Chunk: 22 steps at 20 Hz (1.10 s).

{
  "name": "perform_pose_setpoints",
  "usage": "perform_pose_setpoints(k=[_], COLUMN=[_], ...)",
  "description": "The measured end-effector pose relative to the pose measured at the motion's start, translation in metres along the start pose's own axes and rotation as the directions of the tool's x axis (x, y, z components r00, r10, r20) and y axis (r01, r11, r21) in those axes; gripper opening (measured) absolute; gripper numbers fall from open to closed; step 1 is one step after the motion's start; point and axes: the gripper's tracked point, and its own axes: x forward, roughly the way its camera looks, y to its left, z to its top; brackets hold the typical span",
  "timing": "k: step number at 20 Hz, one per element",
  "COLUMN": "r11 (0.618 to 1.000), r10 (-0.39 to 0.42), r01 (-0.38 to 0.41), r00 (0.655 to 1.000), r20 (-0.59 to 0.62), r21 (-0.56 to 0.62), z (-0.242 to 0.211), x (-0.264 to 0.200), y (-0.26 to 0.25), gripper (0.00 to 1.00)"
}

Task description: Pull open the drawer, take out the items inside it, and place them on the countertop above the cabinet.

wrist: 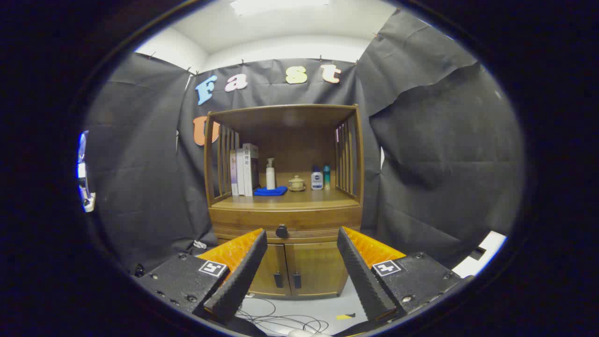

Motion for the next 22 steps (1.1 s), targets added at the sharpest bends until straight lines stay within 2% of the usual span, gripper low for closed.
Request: perform_pose_setpoints(k=[17, 22], r11=[1.0, 1.0], r10=[-0.002, 0.015], r01=[0.002, -0.015], r00=[1.0, 1.0], r20=[-0.011, -0.007], r21=[-0.005, -0.017], z=[-0.001, 0.003], x=[0.005, 0.025], y=[-0.002, 0.007], gripper=[0.98, 0.98])
